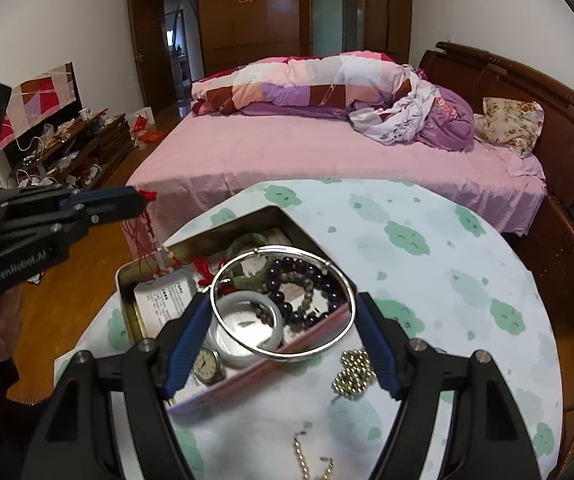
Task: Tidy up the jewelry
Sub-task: 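Lift the silver bangle with the right tool while the left tool carries the red cord toward the tin, then drop the red cord into the tin with the left tool while the right tool drops the silver bangle in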
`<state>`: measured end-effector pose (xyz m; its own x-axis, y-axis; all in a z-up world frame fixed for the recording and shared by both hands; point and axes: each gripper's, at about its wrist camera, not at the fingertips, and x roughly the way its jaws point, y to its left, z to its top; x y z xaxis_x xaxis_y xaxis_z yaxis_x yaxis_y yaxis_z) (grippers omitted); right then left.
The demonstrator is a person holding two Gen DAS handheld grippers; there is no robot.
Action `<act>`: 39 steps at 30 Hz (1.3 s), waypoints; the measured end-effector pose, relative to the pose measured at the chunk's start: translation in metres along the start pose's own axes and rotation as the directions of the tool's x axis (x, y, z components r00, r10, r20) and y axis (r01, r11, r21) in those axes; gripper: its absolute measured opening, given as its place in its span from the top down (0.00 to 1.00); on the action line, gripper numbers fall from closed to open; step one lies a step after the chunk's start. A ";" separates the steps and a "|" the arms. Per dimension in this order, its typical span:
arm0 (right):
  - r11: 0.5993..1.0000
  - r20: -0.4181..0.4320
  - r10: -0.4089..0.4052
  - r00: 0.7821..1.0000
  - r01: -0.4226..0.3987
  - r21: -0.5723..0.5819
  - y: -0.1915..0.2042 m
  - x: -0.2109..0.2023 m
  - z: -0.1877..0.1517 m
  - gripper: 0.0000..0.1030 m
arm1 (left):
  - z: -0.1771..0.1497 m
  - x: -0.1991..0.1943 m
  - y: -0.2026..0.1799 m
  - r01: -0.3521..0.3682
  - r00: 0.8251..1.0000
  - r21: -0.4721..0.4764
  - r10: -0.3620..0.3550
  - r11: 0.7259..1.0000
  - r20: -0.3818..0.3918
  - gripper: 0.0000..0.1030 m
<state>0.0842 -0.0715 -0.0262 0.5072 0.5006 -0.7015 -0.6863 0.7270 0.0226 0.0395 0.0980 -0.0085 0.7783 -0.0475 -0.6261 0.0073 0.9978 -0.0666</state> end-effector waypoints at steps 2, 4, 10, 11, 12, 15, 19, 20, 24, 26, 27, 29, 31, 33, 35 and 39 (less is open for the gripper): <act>1.000 -0.004 0.004 1.000 -0.004 0.001 0.002 0.004 0.003 0.27 | -0.001 0.001 0.002 0.000 1.000 -0.002 0.000 1.000 -0.004 0.96; 1.000 -0.006 0.005 1.000 -0.005 0.002 0.003 0.008 0.005 0.27 | -0.001 0.004 0.002 -0.003 1.000 0.000 0.003 1.000 -0.008 0.96; 1.000 -0.019 0.010 1.000 -0.010 0.005 0.004 0.019 0.009 0.27 | -0.005 0.012 0.005 -0.008 0.999 -0.002 0.008 1.000 -0.035 0.96; 1.000 -0.021 0.010 1.000 -0.010 0.006 0.004 0.021 0.009 0.27 | -0.006 0.014 0.006 -0.008 0.999 -0.003 0.008 1.000 -0.039 0.96; 1.000 -0.024 0.010 1.000 -0.010 0.008 0.004 0.022 0.009 0.27 | -0.007 0.016 0.007 -0.009 0.999 -0.004 0.009 1.000 -0.044 0.96; 1.000 -0.033 0.010 0.999 -0.009 0.012 0.003 0.027 0.008 0.27 | -0.009 0.021 0.009 -0.010 0.998 -0.007 0.009 1.000 -0.058 0.96; 1.000 -0.048 0.007 0.999 -0.006 0.020 0.000 0.034 0.005 0.27 | -0.013 0.029 0.009 -0.010 0.997 -0.007 0.010 1.000 -0.077 0.96; 1.000 -0.052 0.007 0.999 -0.006 0.022 0.000 0.036 0.005 0.27 | -0.014 0.030 0.010 -0.010 0.997 -0.007 0.009 1.000 -0.081 0.96; 1.000 -0.064 0.002 0.998 0.000 0.028 -0.003 0.041 0.003 0.27 | -0.017 0.037 0.009 -0.007 0.995 -0.005 0.006 1.000 -0.098 0.96; 1.000 -0.068 -0.001 0.998 0.003 0.030 -0.004 0.043 0.003 0.27 | -0.020 0.041 0.009 -0.007 0.994 -0.004 0.007 1.000 -0.110 0.96; 0.999 -0.070 -0.002 0.998 0.004 0.032 -0.004 0.044 0.003 0.27 | -0.021 0.044 0.009 -0.006 0.993 -0.005 0.006 1.000 -0.116 0.96; 0.999 -0.074 -0.003 0.997 0.006 0.034 -0.005 0.046 0.003 0.27 | -0.023 0.047 0.009 -0.005 0.992 -0.003 0.004 1.000 -0.126 0.96; 0.999 -0.081 -0.004 0.997 0.007 0.035 -0.005 0.049 0.002 0.27 | -0.025 0.051 0.009 -0.001 0.991 -0.003 0.001 1.000 -0.136 0.96; 0.999 -0.088 -0.005 0.996 0.008 0.036 -0.006 0.052 0.001 0.27 | -0.028 0.054 0.008 0.003 0.989 0.000 -0.003 1.000 -0.148 0.96; 0.999 -0.096 -0.006 0.995 0.009 0.037 -0.006 0.054 -0.001 0.27 | -0.031 0.058 0.006 0.008 0.987 0.000 -0.008 1.000 -0.161 0.96; 0.999 -0.110 -0.006 0.994 0.011 0.043 -0.009 0.059 -0.004 0.27 | -0.036 0.065 0.005 0.016 0.983 -0.003 -0.016 1.000 -0.181 0.96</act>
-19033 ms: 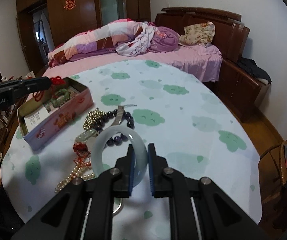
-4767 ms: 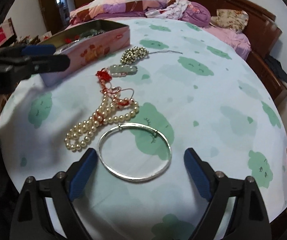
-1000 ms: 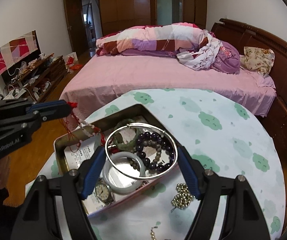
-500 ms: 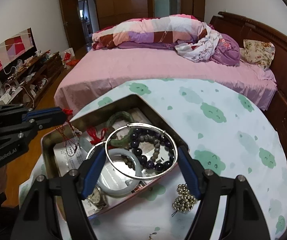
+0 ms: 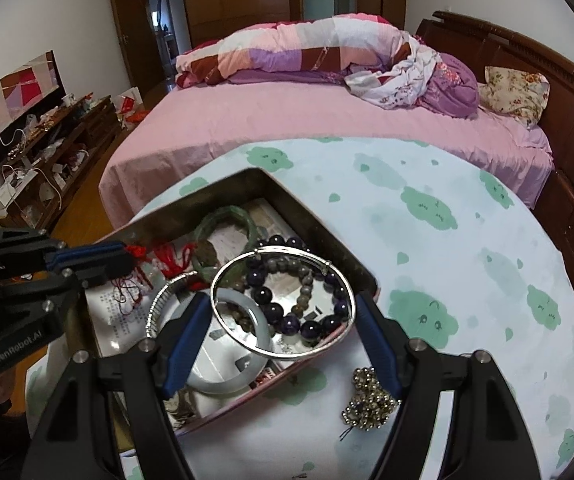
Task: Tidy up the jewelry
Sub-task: 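Drop the red cord into the tin with the left tool while the right tool drops the silver bangle in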
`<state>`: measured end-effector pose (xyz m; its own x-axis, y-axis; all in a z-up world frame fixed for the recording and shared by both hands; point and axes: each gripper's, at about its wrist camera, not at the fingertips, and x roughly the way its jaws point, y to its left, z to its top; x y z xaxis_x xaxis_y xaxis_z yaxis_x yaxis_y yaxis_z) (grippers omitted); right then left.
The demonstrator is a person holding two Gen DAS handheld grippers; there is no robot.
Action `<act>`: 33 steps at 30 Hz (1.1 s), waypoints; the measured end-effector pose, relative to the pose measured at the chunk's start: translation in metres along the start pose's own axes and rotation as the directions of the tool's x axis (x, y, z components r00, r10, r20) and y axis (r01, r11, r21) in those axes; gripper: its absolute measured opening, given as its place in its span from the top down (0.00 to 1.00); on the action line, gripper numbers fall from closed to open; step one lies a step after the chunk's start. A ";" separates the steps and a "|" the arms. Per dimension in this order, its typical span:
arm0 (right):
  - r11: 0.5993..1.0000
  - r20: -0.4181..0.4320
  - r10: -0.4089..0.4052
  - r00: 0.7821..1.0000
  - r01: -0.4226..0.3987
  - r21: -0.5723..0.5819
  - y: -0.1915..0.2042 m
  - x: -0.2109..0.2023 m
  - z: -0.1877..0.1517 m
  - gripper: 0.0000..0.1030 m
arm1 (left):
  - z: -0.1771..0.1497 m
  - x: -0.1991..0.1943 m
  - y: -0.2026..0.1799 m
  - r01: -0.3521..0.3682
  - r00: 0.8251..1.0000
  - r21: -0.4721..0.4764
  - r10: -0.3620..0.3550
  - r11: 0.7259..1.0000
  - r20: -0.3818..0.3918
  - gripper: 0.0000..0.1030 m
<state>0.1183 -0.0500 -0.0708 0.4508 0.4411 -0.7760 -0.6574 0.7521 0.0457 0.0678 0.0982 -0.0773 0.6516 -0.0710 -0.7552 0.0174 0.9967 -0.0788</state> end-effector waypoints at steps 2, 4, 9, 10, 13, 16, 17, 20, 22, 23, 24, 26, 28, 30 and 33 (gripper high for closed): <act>1.000 -0.005 0.001 1.000 -0.001 0.002 -0.001 0.002 -0.001 0.27 | -0.001 0.003 0.000 0.003 1.000 -0.002 -0.003 1.000 -0.008 0.96; 1.000 -0.004 -0.004 1.000 0.004 -0.001 -0.002 0.002 -0.001 0.27 | -0.003 0.005 0.001 0.006 1.000 -0.004 -0.006 1.000 -0.016 0.96; 1.000 -0.004 -0.008 1.000 0.008 -0.004 -0.002 0.003 0.000 0.27 | -0.005 0.009 0.000 0.008 1.000 -0.003 -0.008 1.000 -0.028 0.96; 1.000 -0.003 -0.009 1.000 0.009 -0.005 -0.002 0.004 0.001 0.27 | -0.005 0.009 0.000 0.006 1.000 -0.002 -0.006 1.000 -0.029 0.96; 1.000 -0.003 -0.008 1.000 0.008 -0.010 -0.001 0.005 0.003 0.27 | -0.005 0.009 0.000 0.009 1.000 0.001 -0.009 1.000 -0.029 0.95; 1.000 -0.006 -0.001 1.000 0.001 -0.013 0.000 0.008 0.004 0.27 | -0.004 0.008 0.000 0.019 1.000 0.002 -0.018 1.000 -0.024 0.95; 1.000 -0.010 0.003 1.000 -0.003 -0.017 0.000 0.010 0.004 0.27 | -0.004 0.008 -0.001 0.021 0.999 0.003 -0.021 1.000 -0.029 0.95; 1.000 -0.014 0.007 1.000 -0.007 -0.026 0.003 0.012 0.004 0.26 | -0.003 0.007 -0.003 0.031 0.999 0.007 -0.030 1.000 -0.037 0.93; 1.000 -0.010 0.018 1.000 -0.018 -0.012 0.001 0.012 0.004 0.26 | -0.003 0.007 -0.004 0.036 0.998 0.010 -0.036 0.999 -0.048 0.87; 1.000 -0.006 0.021 1.000 -0.021 -0.004 -0.001 0.012 0.004 0.26 | -0.004 0.007 -0.005 0.034 0.998 0.008 -0.034 0.999 -0.049 0.71; 1.000 -0.004 0.023 1.000 -0.023 0.000 -0.001 0.011 0.004 0.26 | -0.004 0.006 -0.005 0.029 0.998 0.005 -0.028 1.000 -0.047 0.48; 1.000 -0.001 0.020 1.000 -0.020 0.005 -0.003 0.010 0.004 0.26 | -0.004 0.000 -0.005 0.010 1.000 -0.003 -0.010 1.000 -0.014 0.29; 1.000 0.006 0.013 1.000 -0.013 0.011 -0.005 0.007 0.004 0.26 | -0.002 -0.005 -0.005 0.035 0.999 -0.009 -0.035 0.999 -0.004 0.28; 1.000 0.011 0.003 1.000 -0.004 0.022 -0.009 0.003 0.003 0.25 | -0.001 -0.007 -0.007 0.033 0.999 0.000 -0.033 0.999 -0.006 0.28; 0.999 0.025 0.000 1.000 -0.001 0.042 -0.019 -0.011 -0.004 0.23 | -0.001 -0.009 -0.008 0.032 0.999 0.000 -0.032 1.000 -0.005 0.28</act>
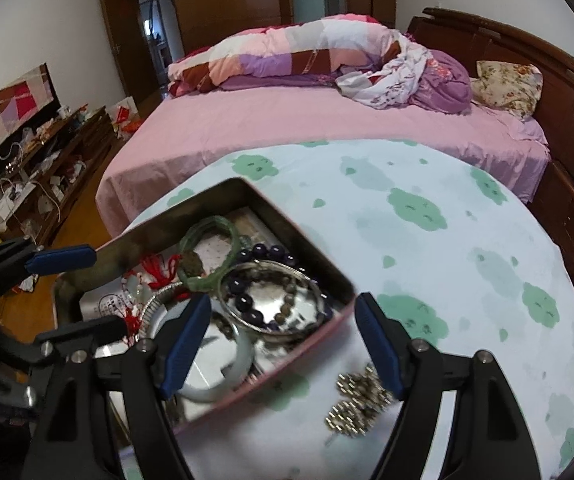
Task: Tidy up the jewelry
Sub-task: 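Drop the red cord into the tin with the left tool while the right tool drops the silver bangle in, then grasp the pearl necklace with the right tool while the left tool grasps the gold beaded cluster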
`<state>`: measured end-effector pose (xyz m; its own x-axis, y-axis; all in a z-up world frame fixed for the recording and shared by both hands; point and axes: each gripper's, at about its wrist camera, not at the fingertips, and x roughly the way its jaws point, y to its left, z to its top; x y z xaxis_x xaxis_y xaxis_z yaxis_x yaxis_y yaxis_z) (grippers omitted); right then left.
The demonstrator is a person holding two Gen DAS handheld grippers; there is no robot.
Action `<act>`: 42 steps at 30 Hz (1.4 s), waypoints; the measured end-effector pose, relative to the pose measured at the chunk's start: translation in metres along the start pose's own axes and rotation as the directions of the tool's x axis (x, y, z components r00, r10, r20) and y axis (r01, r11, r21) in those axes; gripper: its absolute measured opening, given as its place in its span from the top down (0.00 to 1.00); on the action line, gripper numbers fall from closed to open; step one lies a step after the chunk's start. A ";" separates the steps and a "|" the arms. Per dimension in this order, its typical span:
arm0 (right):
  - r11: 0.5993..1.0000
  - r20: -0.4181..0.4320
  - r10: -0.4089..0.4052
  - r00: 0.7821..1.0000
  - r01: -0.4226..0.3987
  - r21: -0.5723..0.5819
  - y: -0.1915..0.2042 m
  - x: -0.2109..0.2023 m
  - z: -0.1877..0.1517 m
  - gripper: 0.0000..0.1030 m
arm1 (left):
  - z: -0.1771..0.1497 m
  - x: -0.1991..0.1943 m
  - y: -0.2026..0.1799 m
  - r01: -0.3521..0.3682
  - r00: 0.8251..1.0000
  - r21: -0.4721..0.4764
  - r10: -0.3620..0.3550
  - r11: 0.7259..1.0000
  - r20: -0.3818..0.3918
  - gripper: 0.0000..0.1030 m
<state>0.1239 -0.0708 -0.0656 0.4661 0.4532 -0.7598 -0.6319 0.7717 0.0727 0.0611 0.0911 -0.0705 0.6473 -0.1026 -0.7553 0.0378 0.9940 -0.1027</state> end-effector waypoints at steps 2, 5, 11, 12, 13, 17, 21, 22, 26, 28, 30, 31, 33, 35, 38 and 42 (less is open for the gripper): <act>1.000 -0.003 -0.021 1.000 0.021 0.000 -0.008 -0.010 -0.008 0.21 | 0.000 -0.001 0.000 -0.002 1.000 -0.011 0.002 1.000 -0.002 0.28; 0.999 -0.030 -0.053 0.998 0.053 -0.007 -0.020 -0.026 -0.026 0.21 | 0.000 -0.002 -0.001 -0.004 1.000 -0.027 0.004 1.000 -0.007 0.28; 0.994 -0.103 -0.106 0.989 0.108 0.017 -0.039 -0.046 -0.070 0.21 | -0.005 -0.001 -0.016 0.012 1.000 -0.043 -0.013 0.999 -0.027 0.28; 0.993 -0.108 -0.108 0.988 0.112 0.028 -0.041 -0.049 -0.076 0.21 | -0.007 0.000 -0.019 0.015 0.999 -0.040 -0.016 0.999 -0.031 0.28; 0.993 -0.113 -0.107 0.988 0.112 0.039 -0.043 -0.051 -0.081 0.21 | -0.008 0.000 -0.025 0.010 0.999 -0.034 -0.012 0.999 -0.033 0.28; 0.992 -0.133 -0.100 0.986 0.109 0.058 -0.040 -0.056 -0.095 0.21 | -0.015 -0.003 -0.038 0.011 1.000 -0.033 -0.012 0.999 -0.027 0.28; 0.993 -0.152 -0.087 0.985 0.097 0.060 -0.028 -0.057 -0.106 0.21 | -0.023 -0.003 -0.047 0.022 0.999 -0.034 -0.023 0.999 -0.040 0.28; 0.994 -0.157 -0.083 0.984 0.094 0.058 -0.024 -0.057 -0.110 0.21 | -0.024 -0.002 -0.049 0.024 0.999 -0.033 -0.026 0.999 -0.045 0.28; 0.996 -0.199 -0.093 0.976 0.094 -0.001 -0.005 -0.048 -0.124 0.32 | -0.027 -0.002 -0.056 0.035 0.998 -0.027 -0.036 0.999 -0.050 0.28; 0.995 -0.214 -0.102 0.972 0.100 -0.020 -0.003 -0.044 -0.129 0.45 | -0.026 -0.005 -0.061 0.043 0.998 -0.020 -0.044 0.999 -0.042 0.28; 0.995 -0.202 -0.101 0.974 0.100 -0.015 -0.006 -0.046 -0.129 0.75 | -0.024 -0.007 -0.065 0.053 0.998 -0.012 -0.053 0.999 -0.034 0.28; 0.994 -0.197 -0.111 0.974 0.110 -0.019 -0.007 -0.047 -0.127 0.84 | -0.022 -0.008 -0.067 0.059 0.998 -0.006 -0.059 0.998 -0.030 0.28; 0.991 -0.174 -0.137 0.975 0.135 -0.022 -0.012 -0.051 -0.125 0.92 | -0.018 -0.007 -0.077 0.067 0.998 0.019 -0.066 0.998 -0.022 0.28; 0.988 -0.160 -0.156 0.975 0.156 -0.012 -0.020 -0.053 -0.123 0.92 | -0.014 -0.007 -0.086 0.070 0.997 0.049 -0.070 0.996 -0.013 0.28; 0.980 -0.145 -0.194 0.970 0.199 0.021 -0.036 -0.055 -0.121 0.92 | -0.006 -0.001 -0.106 0.073 0.997 0.106 -0.074 0.992 -0.003 0.28; 0.971 -0.124 -0.209 0.970 0.221 0.096 -0.064 -0.064 -0.121 0.92 | 0.002 0.011 -0.128 0.081 0.997 0.156 -0.082 0.984 -0.004 0.28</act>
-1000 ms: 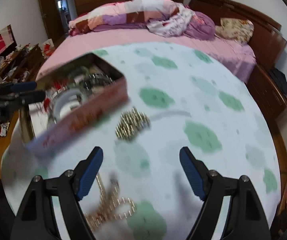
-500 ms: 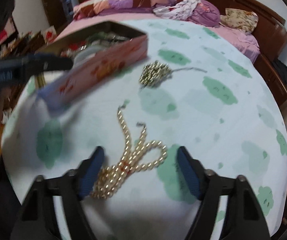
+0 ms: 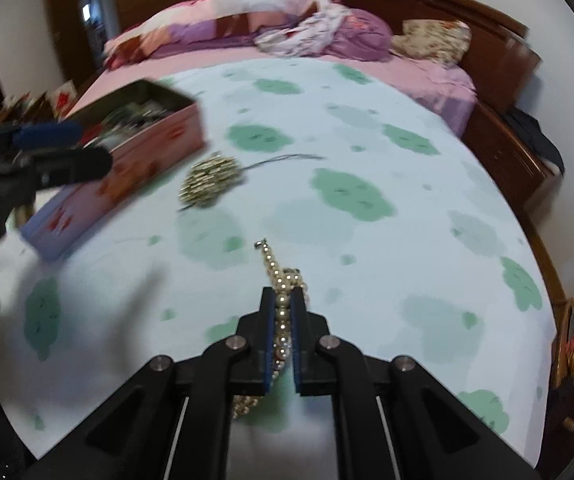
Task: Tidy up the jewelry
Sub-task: 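Grasp the pearl necklace with the right tool while the left tool grasps the gold beaded cluster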
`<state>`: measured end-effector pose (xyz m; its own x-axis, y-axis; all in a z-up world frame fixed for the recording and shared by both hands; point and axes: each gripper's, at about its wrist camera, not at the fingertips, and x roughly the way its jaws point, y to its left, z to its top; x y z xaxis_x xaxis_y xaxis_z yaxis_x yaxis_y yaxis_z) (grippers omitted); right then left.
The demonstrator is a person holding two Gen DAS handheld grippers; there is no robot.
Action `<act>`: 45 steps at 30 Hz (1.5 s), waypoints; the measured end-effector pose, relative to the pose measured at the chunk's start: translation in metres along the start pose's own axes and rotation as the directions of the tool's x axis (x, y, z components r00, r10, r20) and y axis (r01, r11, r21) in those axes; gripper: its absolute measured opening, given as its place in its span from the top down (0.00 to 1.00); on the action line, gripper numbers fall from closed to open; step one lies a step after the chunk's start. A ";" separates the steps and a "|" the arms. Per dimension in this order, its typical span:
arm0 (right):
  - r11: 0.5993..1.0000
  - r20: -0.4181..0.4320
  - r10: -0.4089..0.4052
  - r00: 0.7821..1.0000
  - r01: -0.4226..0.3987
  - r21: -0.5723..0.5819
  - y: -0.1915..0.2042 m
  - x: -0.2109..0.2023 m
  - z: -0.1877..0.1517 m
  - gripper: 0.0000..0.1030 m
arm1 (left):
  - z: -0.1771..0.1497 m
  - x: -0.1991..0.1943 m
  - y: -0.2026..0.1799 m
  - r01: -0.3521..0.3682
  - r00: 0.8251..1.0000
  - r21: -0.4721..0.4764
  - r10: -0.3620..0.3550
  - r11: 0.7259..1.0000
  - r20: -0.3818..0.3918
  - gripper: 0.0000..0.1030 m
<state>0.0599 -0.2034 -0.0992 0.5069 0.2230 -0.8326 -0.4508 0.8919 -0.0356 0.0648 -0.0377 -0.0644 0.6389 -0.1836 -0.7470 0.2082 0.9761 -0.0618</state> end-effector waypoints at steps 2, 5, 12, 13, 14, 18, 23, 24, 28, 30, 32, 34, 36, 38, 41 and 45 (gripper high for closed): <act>1.000 0.008 -0.009 1.000 0.009 0.027 -0.013 -0.001 0.001 0.92 | 0.005 0.011 -0.010 0.001 1.000 0.021 -0.001 1.000 -0.012 0.28; 0.998 0.015 -0.019 1.000 0.017 0.063 -0.030 -0.003 0.001 0.92 | 0.010 0.024 -0.023 0.022 0.999 0.042 -0.021 0.999 -0.031 0.33; 0.992 0.043 -0.005 0.999 0.000 0.123 -0.053 -0.006 0.002 0.92 | 0.014 0.061 -0.038 0.061 0.991 0.047 -0.055 0.997 -0.118 0.52; 0.992 0.046 -0.001 0.999 -0.005 0.123 -0.054 -0.006 0.002 0.92 | 0.014 0.066 -0.038 0.059 0.990 0.043 -0.053 0.997 -0.127 0.52; 0.992 0.050 0.003 0.999 -0.009 0.123 -0.054 -0.007 0.002 0.92 | 0.015 0.069 -0.039 0.054 0.990 0.043 -0.048 0.998 -0.131 0.52; 0.992 0.062 0.023 0.998 -0.031 0.126 -0.053 -0.007 0.003 0.92 | 0.016 0.080 -0.039 0.039 0.989 0.038 -0.033 0.999 -0.142 0.52; 0.991 0.066 0.037 0.997 -0.045 0.125 -0.052 -0.005 0.004 0.92 | 0.019 0.091 -0.039 -0.002 0.991 0.046 0.008 0.999 -0.136 0.55; 0.991 0.068 0.040 0.997 -0.048 0.124 -0.051 -0.005 0.004 0.92 | 0.019 0.091 -0.040 -0.015 0.991 0.053 0.021 0.998 -0.133 0.56; 0.991 0.069 0.043 0.997 -0.051 0.123 -0.050 -0.006 0.005 0.92 | 0.020 0.093 -0.041 -0.020 0.990 0.056 0.027 0.998 -0.139 0.91; 0.991 0.071 0.041 0.997 -0.050 0.121 -0.049 -0.007 0.006 0.92 | 0.019 0.089 -0.041 -0.014 0.992 0.059 0.021 0.998 -0.127 0.91; 0.992 0.079 0.037 0.996 -0.047 0.120 -0.049 -0.011 0.007 0.92 | 0.019 0.075 -0.042 -0.001 0.996 0.063 0.006 0.998 -0.086 0.91; 0.992 0.089 0.033 0.996 -0.043 0.116 -0.048 -0.016 0.008 0.92 | 0.021 0.060 -0.044 0.006 0.999 0.074 -0.002 0.997 -0.051 0.91; 0.993 0.099 0.029 0.995 -0.040 0.109 -0.047 -0.023 0.010 0.92 | 0.023 0.045 -0.043 0.018 1.000 0.074 -0.017 0.997 -0.017 0.91; 0.994 0.111 0.026 0.993 -0.037 0.105 -0.045 -0.029 0.013 0.92 | 0.025 0.030 -0.041 0.033 0.999 0.064 -0.033 0.997 0.008 0.91; 0.994 0.134 0.030 0.991 -0.044 0.102 -0.043 -0.041 0.017 0.92 | 0.029 0.007 -0.037 0.050 0.997 0.056 -0.052 0.997 0.049 0.91; 0.995 0.156 0.029 0.987 -0.043 0.086 -0.038 -0.050 0.025 0.92 | 0.033 -0.017 -0.031 0.062 0.994 0.046 -0.066 0.997 0.092 0.91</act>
<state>0.0703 -0.2390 -0.0422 0.6019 0.3071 -0.7372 -0.4074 0.9120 0.0473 0.0714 -0.0685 -0.0280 0.6895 -0.2571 -0.6771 0.2807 0.9567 -0.0774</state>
